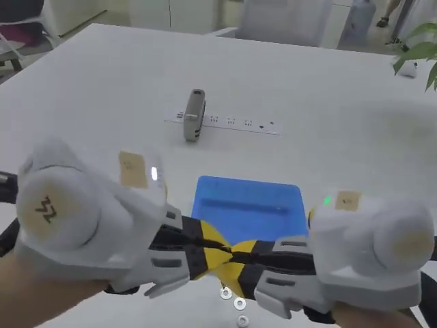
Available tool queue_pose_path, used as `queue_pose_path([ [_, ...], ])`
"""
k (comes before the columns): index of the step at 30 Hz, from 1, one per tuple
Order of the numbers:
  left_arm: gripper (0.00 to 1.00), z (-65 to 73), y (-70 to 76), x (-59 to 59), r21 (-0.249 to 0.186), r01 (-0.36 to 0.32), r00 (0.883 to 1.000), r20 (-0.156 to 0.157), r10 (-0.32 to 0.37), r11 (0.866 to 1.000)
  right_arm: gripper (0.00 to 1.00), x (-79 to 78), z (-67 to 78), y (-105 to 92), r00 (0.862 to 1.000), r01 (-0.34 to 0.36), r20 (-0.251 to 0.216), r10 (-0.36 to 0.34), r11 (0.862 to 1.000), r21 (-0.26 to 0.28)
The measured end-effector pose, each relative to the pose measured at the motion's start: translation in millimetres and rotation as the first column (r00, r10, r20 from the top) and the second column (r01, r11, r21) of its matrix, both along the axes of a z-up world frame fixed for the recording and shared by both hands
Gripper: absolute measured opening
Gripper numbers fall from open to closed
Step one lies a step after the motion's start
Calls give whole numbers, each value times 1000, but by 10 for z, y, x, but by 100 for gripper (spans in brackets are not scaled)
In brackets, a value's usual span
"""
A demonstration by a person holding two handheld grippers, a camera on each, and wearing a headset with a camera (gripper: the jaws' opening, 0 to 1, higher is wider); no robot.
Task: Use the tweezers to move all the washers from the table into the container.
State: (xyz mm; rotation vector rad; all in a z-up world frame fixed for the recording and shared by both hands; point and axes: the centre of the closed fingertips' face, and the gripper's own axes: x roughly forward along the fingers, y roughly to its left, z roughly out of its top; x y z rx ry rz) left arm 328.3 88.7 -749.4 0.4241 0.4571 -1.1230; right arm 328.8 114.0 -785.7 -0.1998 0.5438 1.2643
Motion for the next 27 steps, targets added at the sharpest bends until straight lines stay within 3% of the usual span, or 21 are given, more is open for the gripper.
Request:
queue_pose_path([
  [4,0,-70,-8,14,3,-12,1000,-18,12,1000,5,0,-73,-12,1000,13,-20,-13,1000,3],
  [6,0,-81,-12,10,5,-12,1000,-6,12,1000,5,-5,-91,-18,1000,16,-25,-16,1000,3],
  [18,0,-32,-17,46,-32,-52,999,-16,52,998,6,33,-31,-50,999,21,-26,-20,1000,14],
  [23,0,-104,-36,24,0,-44,999,-21,44,999,6,5,-97,-39,999,12,-39,-12,1000,3],
  [27,0,-94,-27,21,-15,-50,998,-27,50,999,6,7,-92,-49,999,19,-46,-19,1000,15],
])
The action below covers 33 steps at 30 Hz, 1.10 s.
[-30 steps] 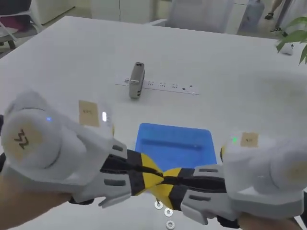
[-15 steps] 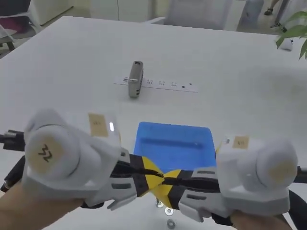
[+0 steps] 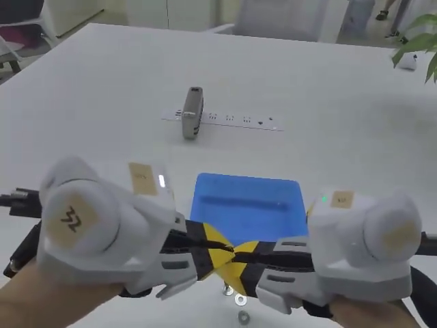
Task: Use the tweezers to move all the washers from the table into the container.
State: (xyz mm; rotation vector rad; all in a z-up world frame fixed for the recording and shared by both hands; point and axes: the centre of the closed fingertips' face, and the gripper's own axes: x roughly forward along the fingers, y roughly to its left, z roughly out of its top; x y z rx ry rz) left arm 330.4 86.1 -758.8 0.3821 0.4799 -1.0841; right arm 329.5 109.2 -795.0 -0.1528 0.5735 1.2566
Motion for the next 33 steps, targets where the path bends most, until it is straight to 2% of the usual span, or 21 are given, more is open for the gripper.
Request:
queue_pose_path([
  [2,0,0,-2,-9,0,4,1000,0,-4,1000,7,-5,-1,-4,1000,2,-9,-2,1000,1],
  [5,0,-4,30,-9,21,4,1000,10,-4,1000,9,-27,-36,-50,1000,-25,-8,25,999,-27],
  [8,0,-8,39,-26,14,10,1000,-10,-10,1000,12,-43,-124,-73,998,-64,8,65,996,-64],
  [10,0,-9,31,-36,14,17,1000,-11,-17,1000,13,-65,-188,-70,994,-103,15,105,990,-91],
  [14,0,-12,3,-65,15,34,999,-17,-34,999,13,-31,-261,-52,993,-117,21,120,987,-107],
  [16,0,-13,-8,-73,15,38,999,-17,-38,999,11,-18,-250,-22,990,-131,30,135,986,-105],
  [18,0,-12,1,-60,18,34,999,-14,-34,999,8,-61,-252,1,984,-172,31,177,978,-115],
  [19,0,-14,12,-59,16,31,999,-21,-31,999,7,-42,-250,-3,983,-169,50,176,978,-123],
  [22,0,-15,17,-62,14,31,999,-26,-30,999,7,-40,-244,-6,984,-169,42,176,978,-122],
  [27,0,7,8,-88,23,39,999,-24,-39,999,6,-93,-216,-22,981,-178,57,188,973,-145],
  [33,0,153,-23,-91,34,58,998,5,-59,998,6,-76,-74,-41,981,-162,85,175,977,-141],
])
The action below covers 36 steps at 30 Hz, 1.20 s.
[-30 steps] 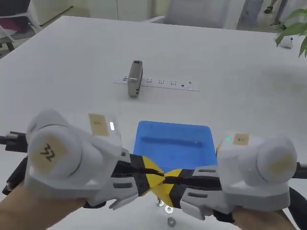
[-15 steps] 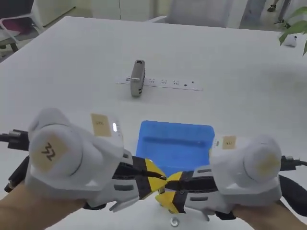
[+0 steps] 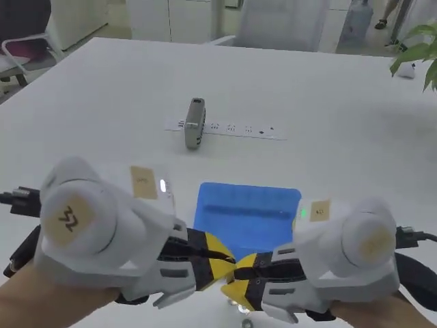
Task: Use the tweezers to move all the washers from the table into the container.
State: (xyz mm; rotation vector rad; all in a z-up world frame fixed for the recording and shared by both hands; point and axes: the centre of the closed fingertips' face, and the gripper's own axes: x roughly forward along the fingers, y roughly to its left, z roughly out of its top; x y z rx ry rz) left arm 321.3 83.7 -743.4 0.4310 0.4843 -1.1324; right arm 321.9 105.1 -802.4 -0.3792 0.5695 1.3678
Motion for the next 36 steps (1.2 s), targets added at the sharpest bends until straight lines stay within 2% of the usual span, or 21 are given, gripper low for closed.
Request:
queue_pose_path([
  [10,0,327,-22,49,22,29,996,79,-31,999,6,87,320,2,998,13,64,-15,1000,24],
  [14,0,406,-16,76,38,38,994,104,-42,999,6,129,424,24,996,16,89,-19,999,34],
  [18,0,495,-13,138,47,43,990,132,-49,998,6,214,518,35,994,31,100,-36,998,50],
  [23,0,591,-23,274,58,52,985,160,-61,997,6,332,604,40,992,41,120,-48,997,64],
  [28,0,575,-41,432,67,52,983,171,-63,996,6,511,592,35,989,61,131,-70,996,70],
  [31,0,530,-38,534,62,50,985,162,-60,997,6,598,545,31,989,70,128,-78,995,66],
  [36,0,400,-48,672,78,52,987,150,-64,996,6,745,412,42,990,103,94,-110,992,71],
])
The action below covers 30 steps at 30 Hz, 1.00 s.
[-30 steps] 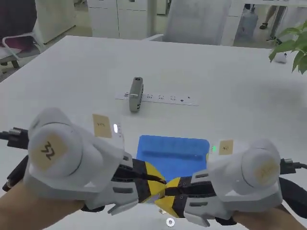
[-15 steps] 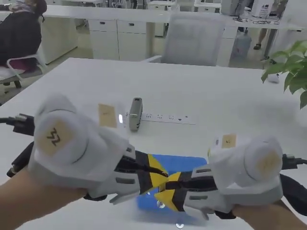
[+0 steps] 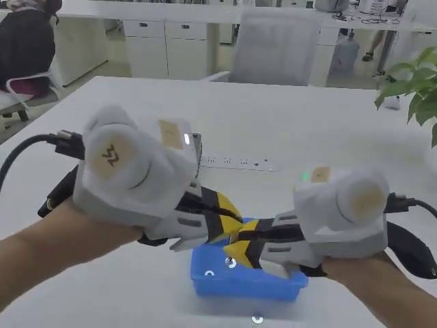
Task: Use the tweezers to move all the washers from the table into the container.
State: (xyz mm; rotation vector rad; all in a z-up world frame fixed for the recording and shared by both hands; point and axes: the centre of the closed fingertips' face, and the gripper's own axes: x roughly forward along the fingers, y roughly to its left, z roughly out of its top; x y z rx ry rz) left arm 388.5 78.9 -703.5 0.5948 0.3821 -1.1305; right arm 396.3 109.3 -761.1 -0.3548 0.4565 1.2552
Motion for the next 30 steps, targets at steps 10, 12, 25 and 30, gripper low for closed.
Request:
queue_pose_path([
  [10,0,-323,5,145,19,-4,998,-56,5,1000,6,131,-333,17,998,31,-49,-33,999,-28],
  [12,0,-358,5,144,17,-6,998,-60,7,1000,6,141,-369,17,998,33,-53,-35,999,-36],
  [25,0,-462,46,141,8,-23,997,-69,24,1000,6,139,-478,40,997,21,-69,-26,998,-65],
  [30,0,-508,56,129,14,-24,997,-73,25,1000,7,133,-527,46,996,19,-83,-25,997,-80],
])
